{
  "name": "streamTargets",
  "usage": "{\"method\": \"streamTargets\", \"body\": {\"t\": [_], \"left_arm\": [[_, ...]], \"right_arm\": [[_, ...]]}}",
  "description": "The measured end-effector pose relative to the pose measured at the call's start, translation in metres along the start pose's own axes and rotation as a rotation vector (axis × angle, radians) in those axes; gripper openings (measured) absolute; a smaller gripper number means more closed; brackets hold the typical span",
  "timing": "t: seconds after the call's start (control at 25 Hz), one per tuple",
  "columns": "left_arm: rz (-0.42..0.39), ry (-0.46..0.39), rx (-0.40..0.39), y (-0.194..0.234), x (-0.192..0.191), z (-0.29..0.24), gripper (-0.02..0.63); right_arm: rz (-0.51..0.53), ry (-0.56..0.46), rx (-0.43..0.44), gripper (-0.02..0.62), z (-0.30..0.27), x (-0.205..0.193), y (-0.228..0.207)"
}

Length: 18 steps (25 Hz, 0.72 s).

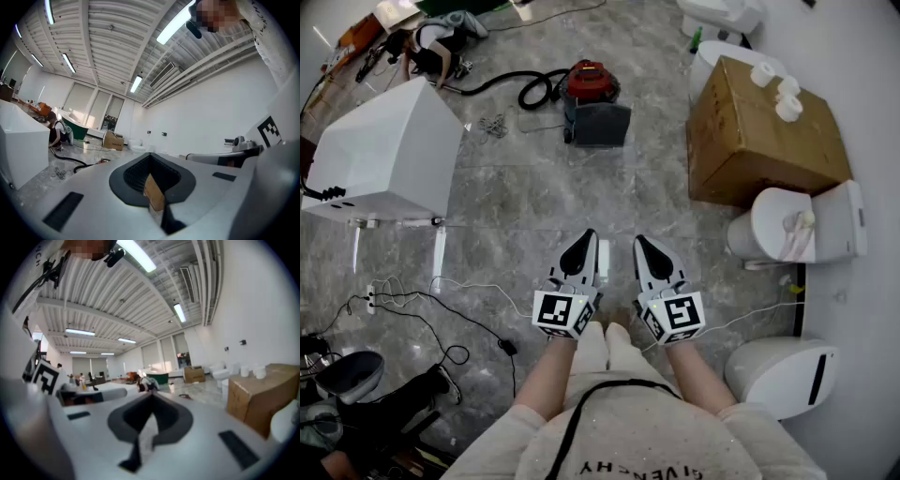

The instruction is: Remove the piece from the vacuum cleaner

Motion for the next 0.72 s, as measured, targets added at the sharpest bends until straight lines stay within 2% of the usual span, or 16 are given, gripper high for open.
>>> {"method": "streamTargets", "body": {"t": [0.48, 0.72], "left_arm": [[-0.033, -0.001, 0.009, 0.0016, -0.0034, -0.0062, 0.021], [-0.037, -0.037, 0.028, 0.0070, 0.0033, -0.0022, 0.021]], "right_arm": [[0.002, -0.020, 0.027, 0.011, -0.0043, 0.0029, -0.0054], [0.003, -0.066, 0.026, 0.011, -0.0035, 0.0081, -0.0098]]}}
Point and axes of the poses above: the fingertips, and each gripper's own axes: z backward along the fingers, y to its left, x out of its top, the point moved 4 cm from there along z, backward along the fingers, and after that the axes turned 4 degrees about -y, right-handed, at the moved point
